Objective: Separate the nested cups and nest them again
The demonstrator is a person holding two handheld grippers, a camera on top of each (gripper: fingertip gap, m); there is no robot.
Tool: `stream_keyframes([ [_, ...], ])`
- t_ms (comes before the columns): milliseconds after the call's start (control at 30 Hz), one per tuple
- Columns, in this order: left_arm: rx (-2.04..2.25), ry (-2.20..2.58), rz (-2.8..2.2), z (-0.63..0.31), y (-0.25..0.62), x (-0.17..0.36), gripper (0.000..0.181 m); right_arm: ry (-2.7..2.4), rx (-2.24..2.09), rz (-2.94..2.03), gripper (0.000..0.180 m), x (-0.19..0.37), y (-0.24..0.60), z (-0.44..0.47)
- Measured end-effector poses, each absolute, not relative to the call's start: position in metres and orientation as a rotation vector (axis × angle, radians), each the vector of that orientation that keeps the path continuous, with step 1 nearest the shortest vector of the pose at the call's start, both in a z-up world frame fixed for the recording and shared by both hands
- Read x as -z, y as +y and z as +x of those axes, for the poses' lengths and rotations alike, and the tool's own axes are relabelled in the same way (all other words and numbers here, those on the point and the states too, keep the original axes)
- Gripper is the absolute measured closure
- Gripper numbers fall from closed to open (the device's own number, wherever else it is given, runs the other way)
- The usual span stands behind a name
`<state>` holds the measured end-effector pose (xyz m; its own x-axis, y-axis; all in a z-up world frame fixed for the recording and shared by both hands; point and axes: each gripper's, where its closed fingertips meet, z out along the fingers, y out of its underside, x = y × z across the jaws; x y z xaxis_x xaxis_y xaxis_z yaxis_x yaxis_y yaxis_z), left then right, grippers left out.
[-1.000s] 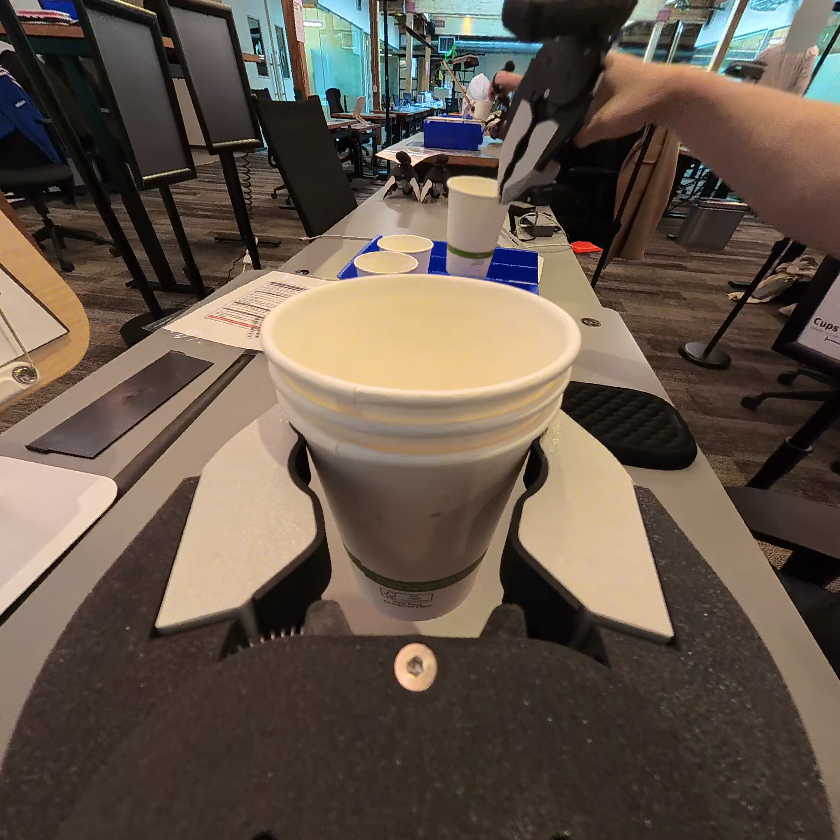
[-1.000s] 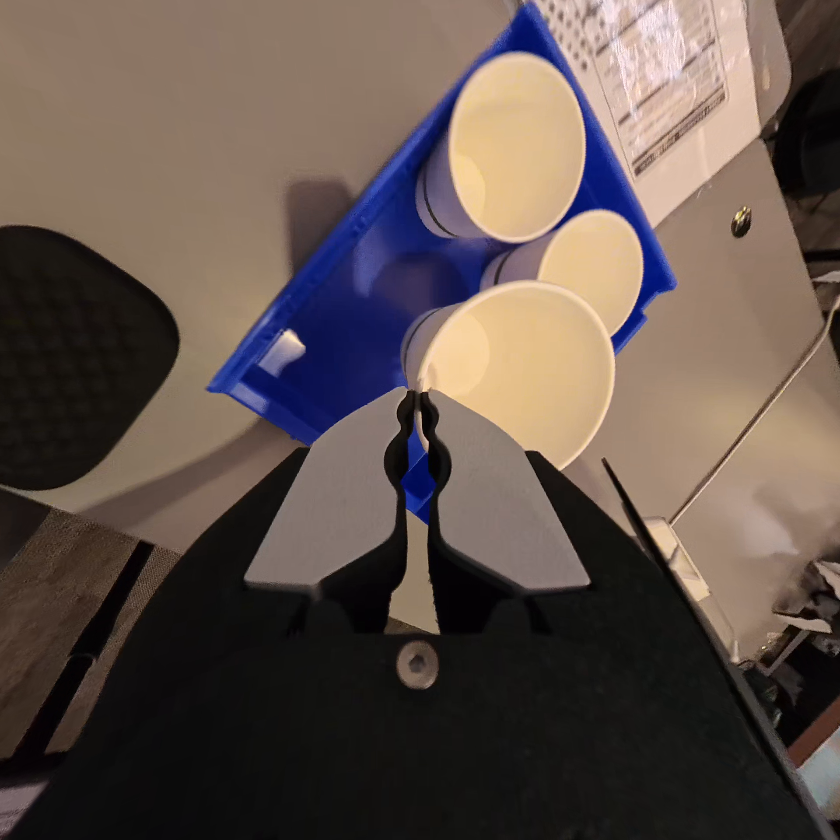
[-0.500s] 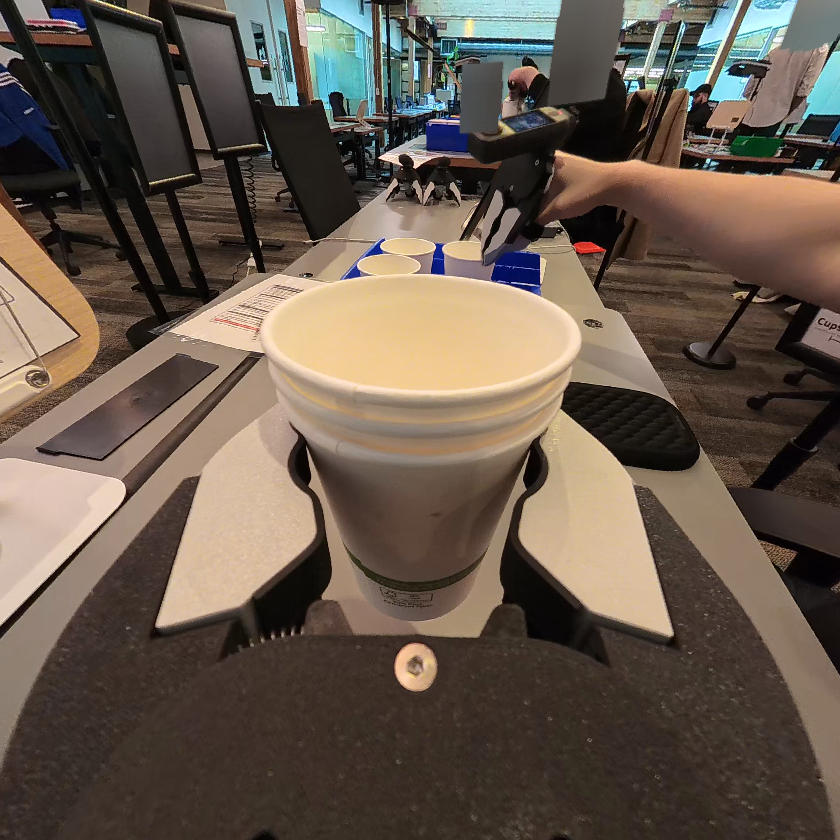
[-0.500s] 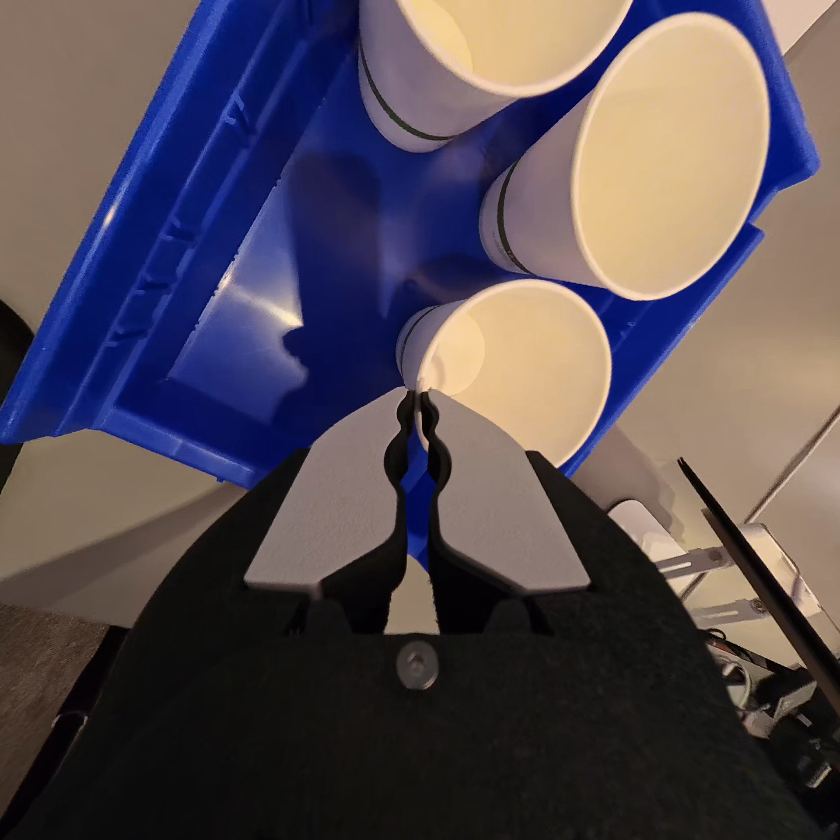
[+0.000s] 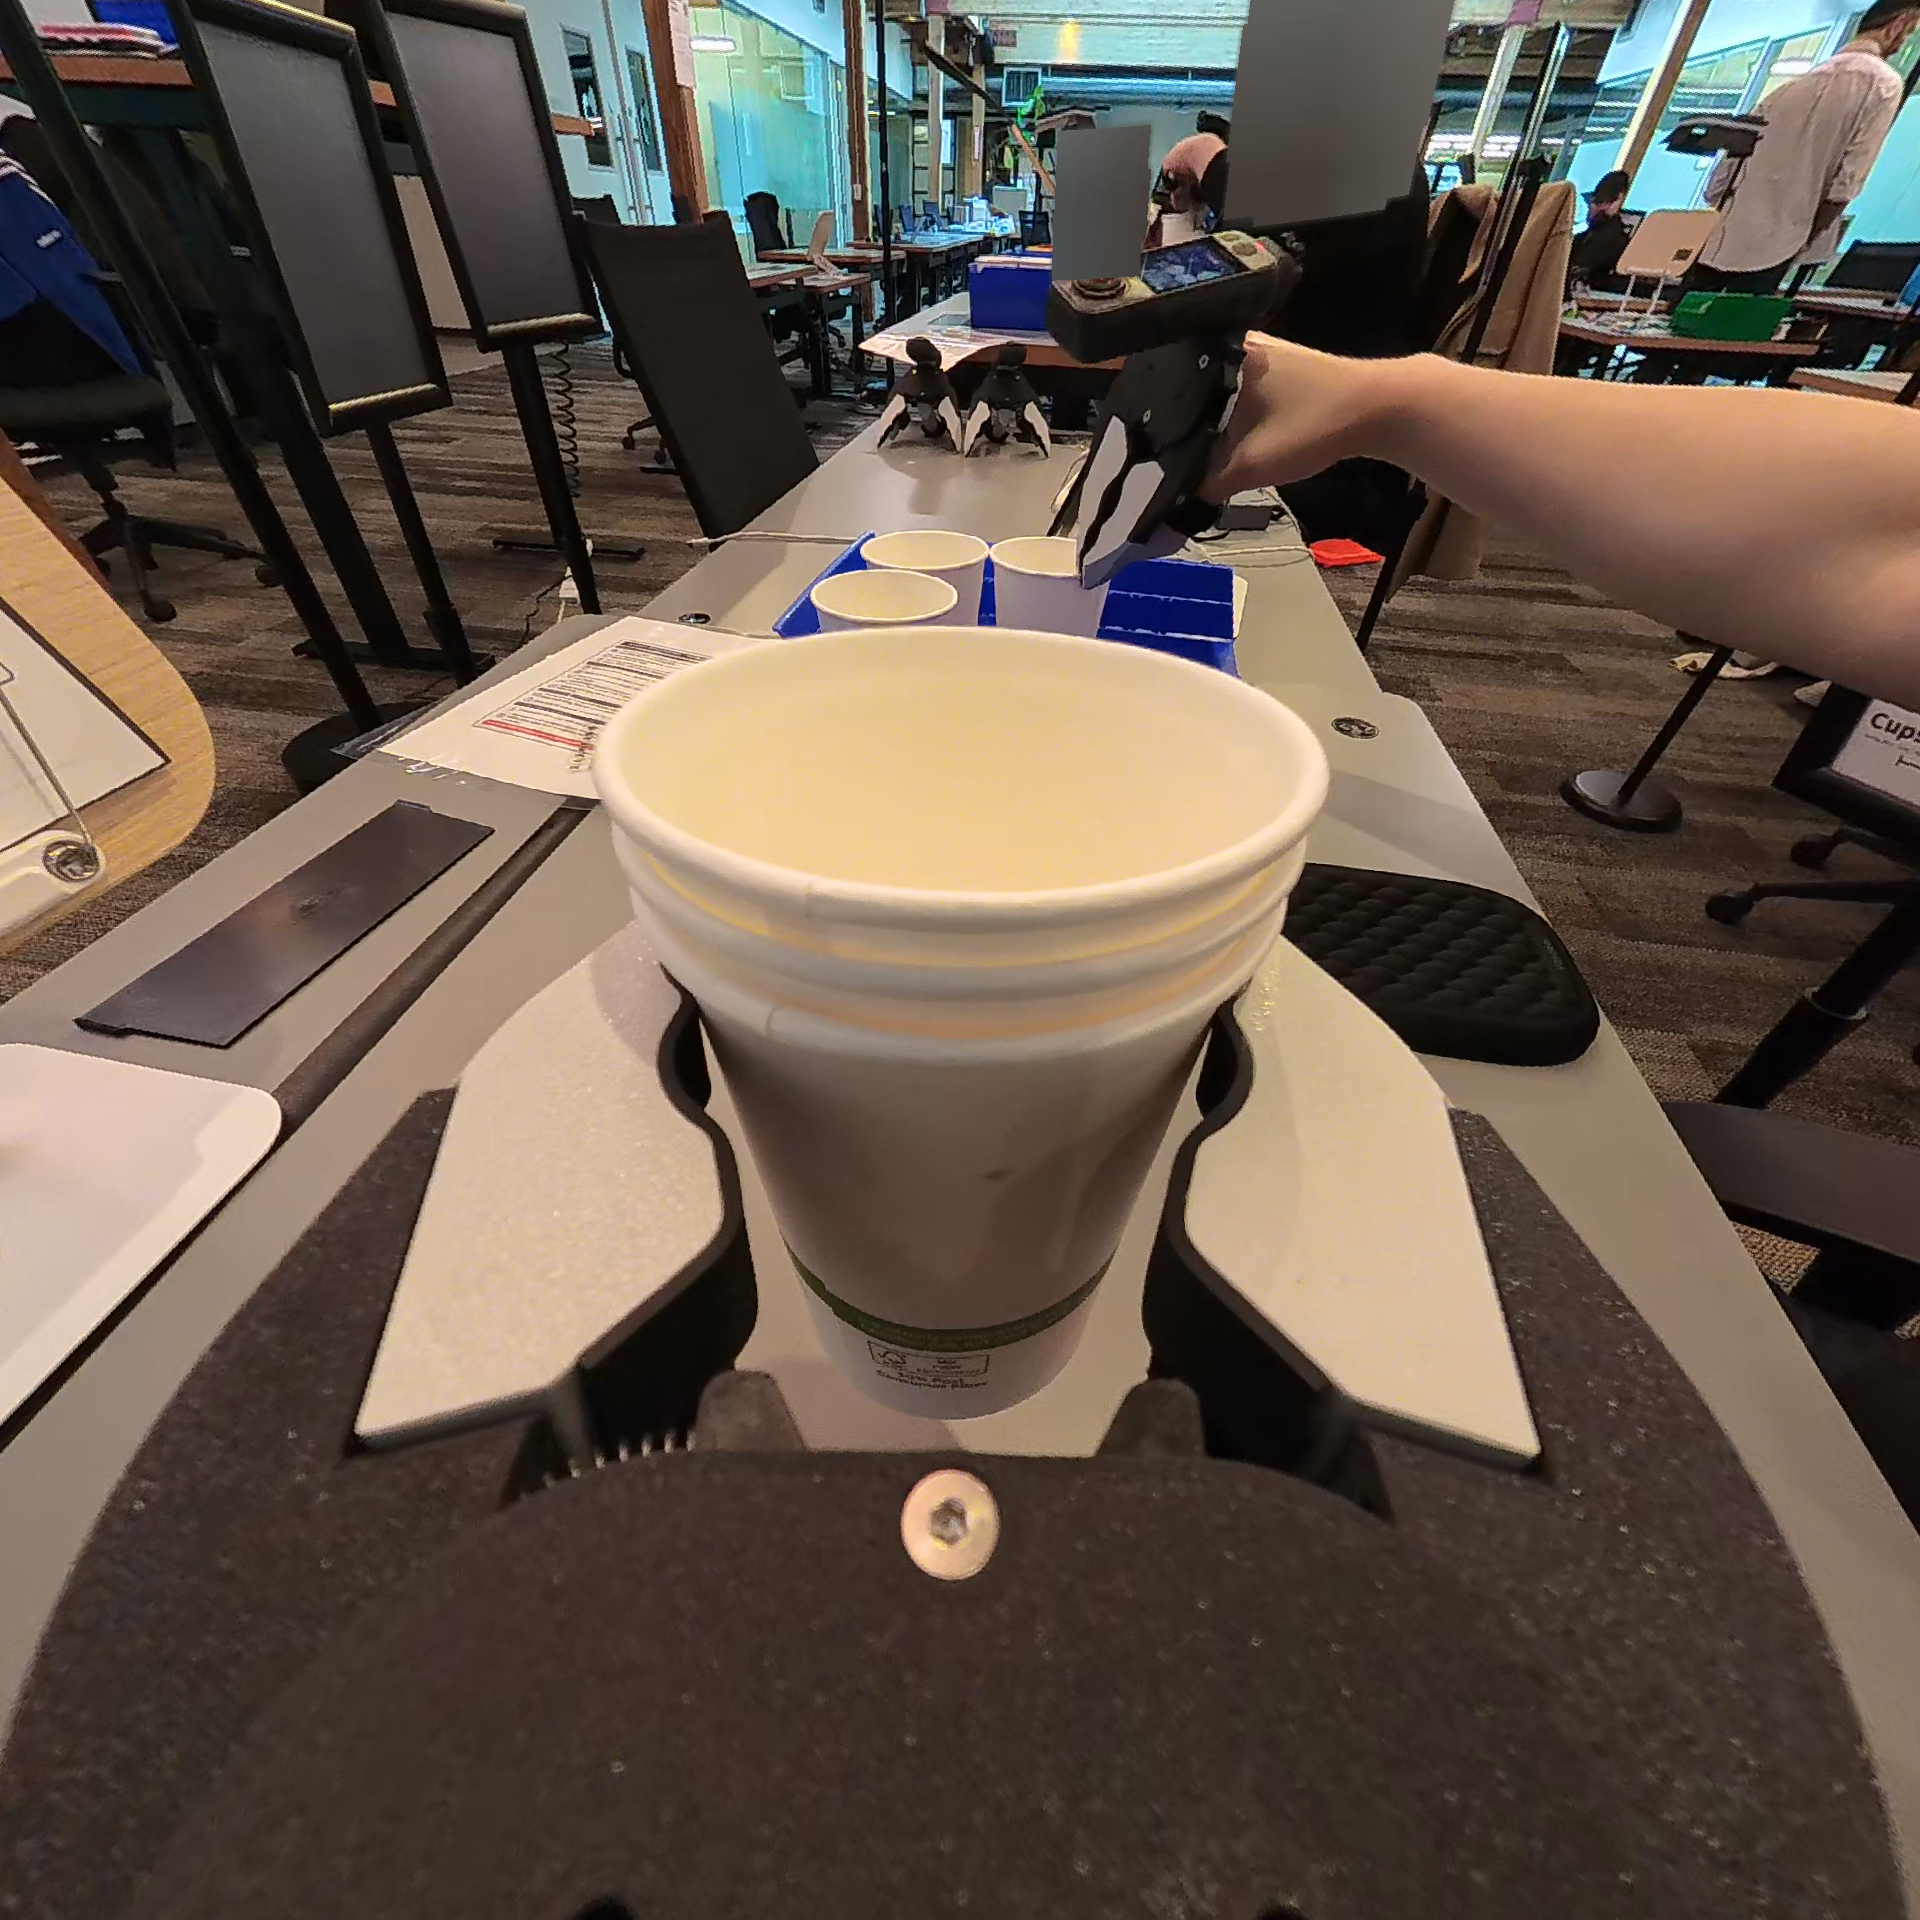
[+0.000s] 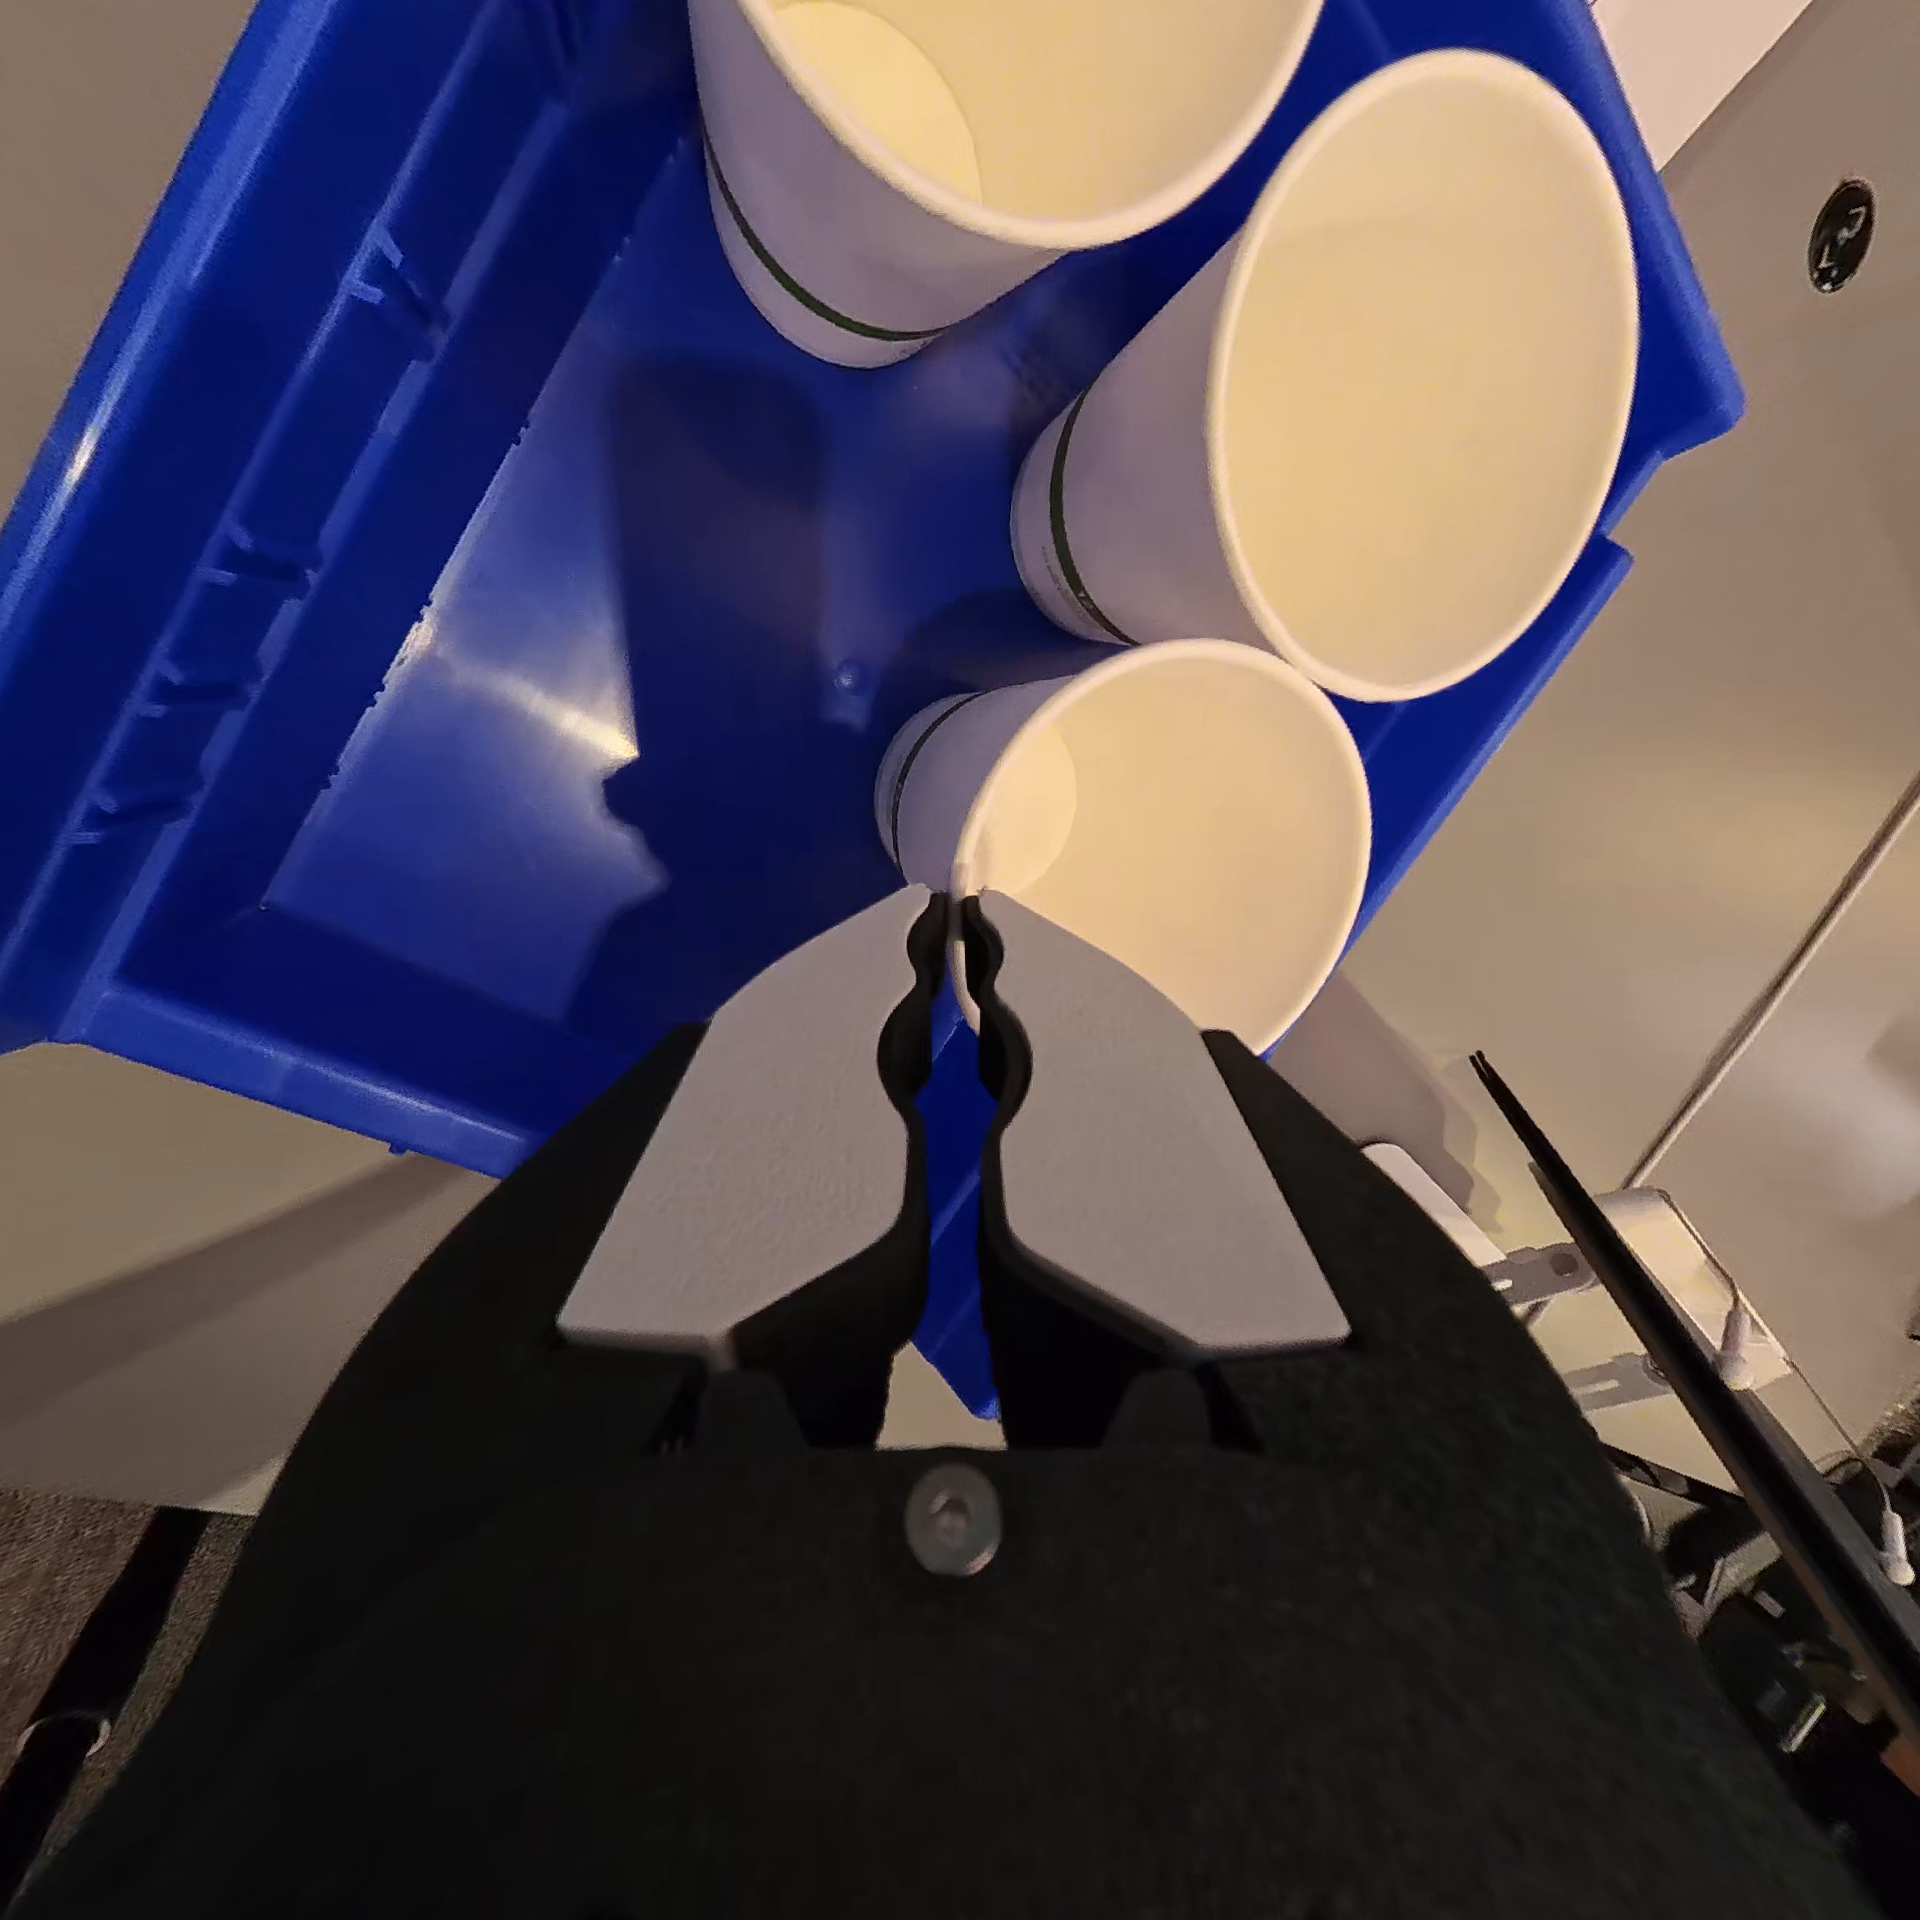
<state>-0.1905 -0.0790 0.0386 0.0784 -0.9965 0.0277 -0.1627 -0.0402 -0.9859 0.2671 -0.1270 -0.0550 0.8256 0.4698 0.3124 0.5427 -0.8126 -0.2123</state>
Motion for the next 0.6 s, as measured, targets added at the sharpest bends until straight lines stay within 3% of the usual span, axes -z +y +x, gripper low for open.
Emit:
stream_keyframes([
  [100,1.098,1.255,-1.390,-0.191,-0.079,-0.039,0.087,-0.763,0.374,-2.696,0.171,0.053,-0.125,0.269],
  [200,1.098,1.259,-1.387,-0.191,-0.081,-0.040,0.088,-0.719,0.323,-2.667,0.145,0.045,-0.124,0.265],
  [400,1.117,1.261,-1.374,-0.189,-0.084,-0.044,0.087,-0.834,0.371,-2.512,0.146,-0.028,-0.121,0.227],
  [600,1.118,1.286,-1.368,-0.183,-0.091,-0.042,0.087,-1.371,0.087,-2.130,0.155,-0.115,-0.120,0.025],
])
